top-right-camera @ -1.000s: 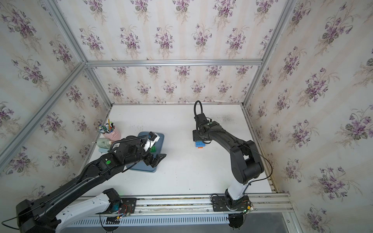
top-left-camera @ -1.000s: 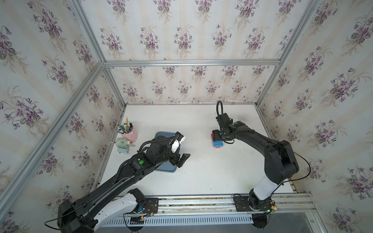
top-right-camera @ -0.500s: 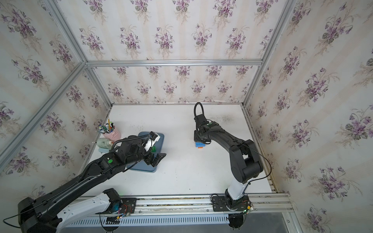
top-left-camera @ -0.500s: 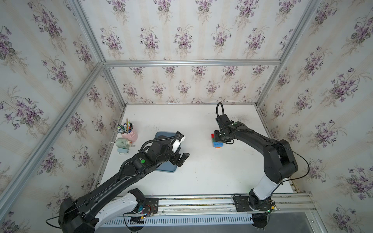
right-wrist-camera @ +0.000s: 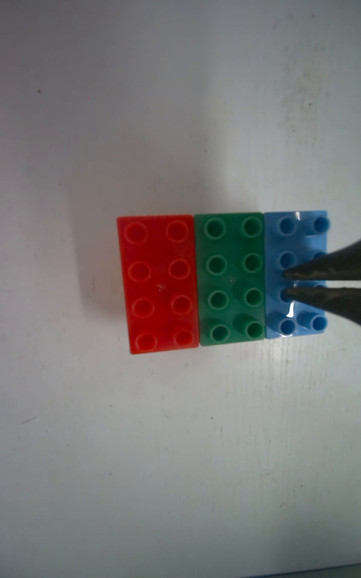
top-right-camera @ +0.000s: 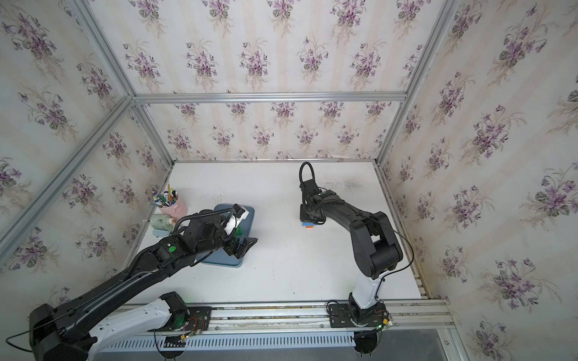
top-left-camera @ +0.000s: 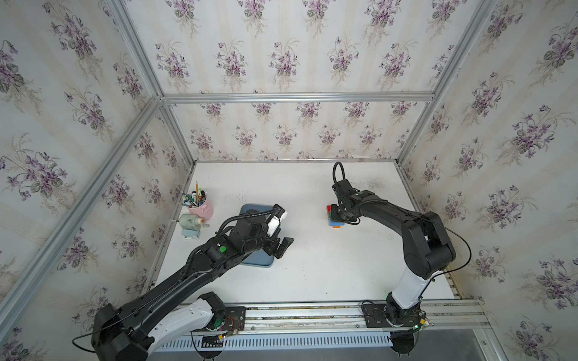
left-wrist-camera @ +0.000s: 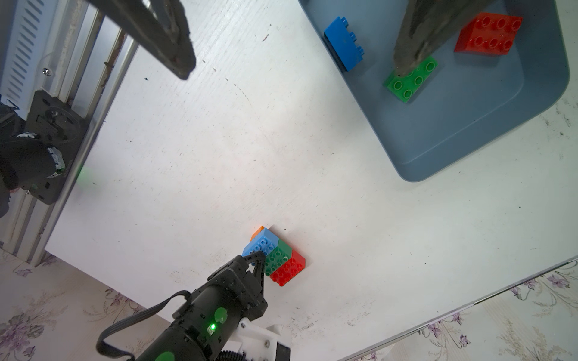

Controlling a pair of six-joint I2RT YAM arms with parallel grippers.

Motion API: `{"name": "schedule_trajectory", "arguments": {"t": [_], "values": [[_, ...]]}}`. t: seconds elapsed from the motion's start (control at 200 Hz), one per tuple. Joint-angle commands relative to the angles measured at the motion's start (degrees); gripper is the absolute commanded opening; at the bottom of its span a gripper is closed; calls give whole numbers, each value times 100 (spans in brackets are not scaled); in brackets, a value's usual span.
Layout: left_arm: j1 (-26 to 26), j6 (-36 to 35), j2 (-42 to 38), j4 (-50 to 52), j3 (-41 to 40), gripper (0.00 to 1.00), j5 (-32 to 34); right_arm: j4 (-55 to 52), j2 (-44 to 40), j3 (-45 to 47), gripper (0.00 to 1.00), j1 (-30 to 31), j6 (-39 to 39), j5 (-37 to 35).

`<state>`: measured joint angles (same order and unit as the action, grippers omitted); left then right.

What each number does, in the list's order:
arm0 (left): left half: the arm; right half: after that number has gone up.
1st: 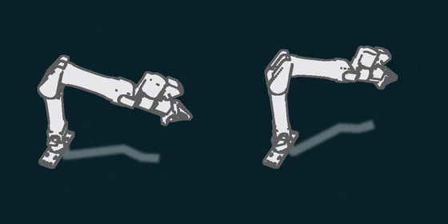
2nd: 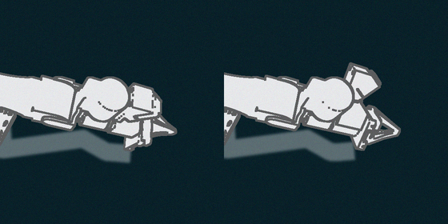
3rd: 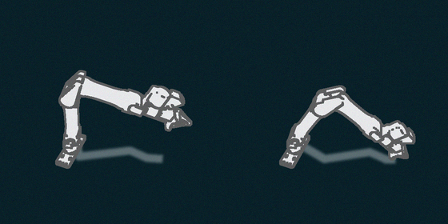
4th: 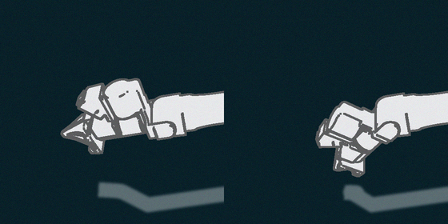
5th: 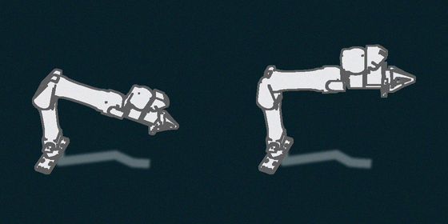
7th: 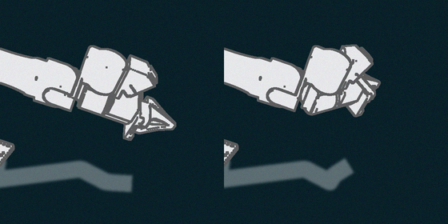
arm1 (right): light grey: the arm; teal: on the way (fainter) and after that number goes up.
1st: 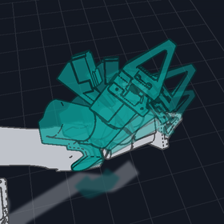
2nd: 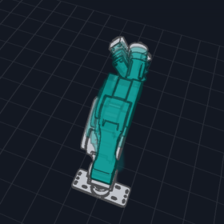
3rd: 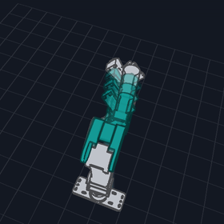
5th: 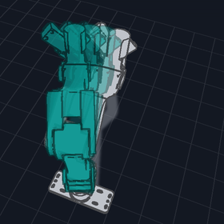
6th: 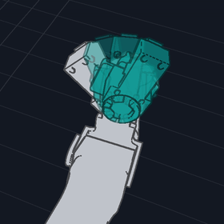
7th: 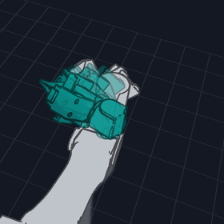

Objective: Assemble a rectangle with lego
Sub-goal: Assemble the lego brick with the lego brick.

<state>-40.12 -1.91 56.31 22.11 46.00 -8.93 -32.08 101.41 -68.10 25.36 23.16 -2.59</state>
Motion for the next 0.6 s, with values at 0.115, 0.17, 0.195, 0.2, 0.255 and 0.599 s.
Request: {"name": "schedule_trajectory", "arguments": {"t": [0.115, 0.17, 0.195, 0.2, 0.255, 0.599], "values": [[-3, -12, -15, -75, 58, 100, 75, -92, 2, 44, 10, -7, 5, -81], [-5, -3, -10, -75, 44, 100, 91, -78, -85, 33, 13, -9, 5, -82], [-1, 3, -23, -75, 46, 100, 108, -66, -133, 16, 15, -6, -3, -79], [1, 9, -23, -75, 44, 100, 114, -68, -140, 11, 15, -6, -4, -82], [0, 74, -40, -75, 45, 100, 209, -14, -299, -6, 18, -12, -13, -54], [181, 1522, -200, 346, 256, 100, 1873, 441, -1520, 96, 57, 18, -24, 266]]}}
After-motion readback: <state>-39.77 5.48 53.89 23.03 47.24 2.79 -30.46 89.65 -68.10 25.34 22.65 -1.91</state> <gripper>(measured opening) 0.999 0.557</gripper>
